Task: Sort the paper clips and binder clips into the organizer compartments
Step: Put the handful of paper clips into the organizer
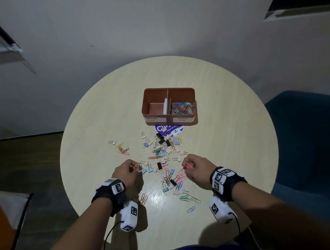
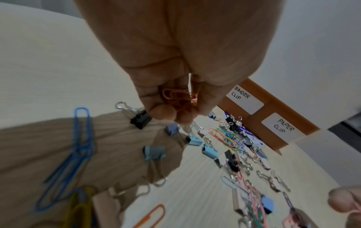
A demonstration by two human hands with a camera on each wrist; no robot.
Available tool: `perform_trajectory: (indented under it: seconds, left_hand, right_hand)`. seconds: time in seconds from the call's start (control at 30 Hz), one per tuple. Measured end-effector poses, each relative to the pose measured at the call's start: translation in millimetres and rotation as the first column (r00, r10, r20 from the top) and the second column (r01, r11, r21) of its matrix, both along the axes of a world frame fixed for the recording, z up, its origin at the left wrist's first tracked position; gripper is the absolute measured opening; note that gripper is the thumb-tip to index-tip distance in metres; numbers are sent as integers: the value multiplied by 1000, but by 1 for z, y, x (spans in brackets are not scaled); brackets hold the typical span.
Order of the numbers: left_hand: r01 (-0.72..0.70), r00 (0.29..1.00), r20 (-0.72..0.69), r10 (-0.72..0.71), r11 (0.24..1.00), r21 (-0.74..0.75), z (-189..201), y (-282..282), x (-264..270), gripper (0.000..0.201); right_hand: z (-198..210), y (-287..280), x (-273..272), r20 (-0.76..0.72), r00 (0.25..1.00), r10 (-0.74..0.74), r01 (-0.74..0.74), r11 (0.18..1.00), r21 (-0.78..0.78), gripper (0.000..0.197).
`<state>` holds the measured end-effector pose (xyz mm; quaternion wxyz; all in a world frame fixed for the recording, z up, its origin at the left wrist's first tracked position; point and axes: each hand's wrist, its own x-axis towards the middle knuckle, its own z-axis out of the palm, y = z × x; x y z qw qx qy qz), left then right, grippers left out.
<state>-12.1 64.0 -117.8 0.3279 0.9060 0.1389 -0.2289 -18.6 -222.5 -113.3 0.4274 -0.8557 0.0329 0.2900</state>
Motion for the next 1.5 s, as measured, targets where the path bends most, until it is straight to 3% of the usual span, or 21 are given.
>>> perform_trajectory:
  seconds: [0.1, 0.37, 0.57, 0.77, 1.03, 1.13, 1.2, 1.37, 1.5]
  left_hand:
    - [9, 1000, -3, -9, 999, 46, 3, -3, -5, 15]
    - [102, 995, -25, -100, 990, 93, 5, 9, 0, 14]
    - [245, 969, -61, -240, 966, 81, 0, 33, 11, 15]
    - [304, 953, -30, -302, 948, 96, -13, 56, 12, 28]
    - [279, 960, 0, -281, 954, 112, -22, 68, 2, 10]
    - [300, 954, -23, -299, 953, 42, -21, 64, -4, 7]
    - [384, 921, -68, -383, 923, 3, -19, 59, -10, 3]
    - [589, 807, -98, -582, 805, 65, -23, 46, -20, 11]
    - [682, 731, -112, -673, 722, 114, -26, 45, -29, 18]
  right_hand:
    - [2, 0, -2, -1, 1000, 12, -12, 1000, -16, 7]
    - [0, 10, -4, 18, 1000, 10, -7, 985, -171, 29]
    - [-2, 24, -10, 48, 992, 113, -91, 939, -331, 20]
    - [-13, 30, -18, 81, 993, 89, -50, 918, -393, 12]
    - [-18, 33, -23, 127, 988, 91, -31, 910, -414, 9]
    - [-18, 35, -23, 106, 988, 116, -64, 915, -399, 11]
    - [-18, 38, -23, 83, 988, 127, -85, 916, -392, 13]
    - [-13, 47, -26, 105, 984, 145, -96, 921, -377, 14]
    - [-8, 69, -33, 94, 941, 324, -279, 904, -325, 12]
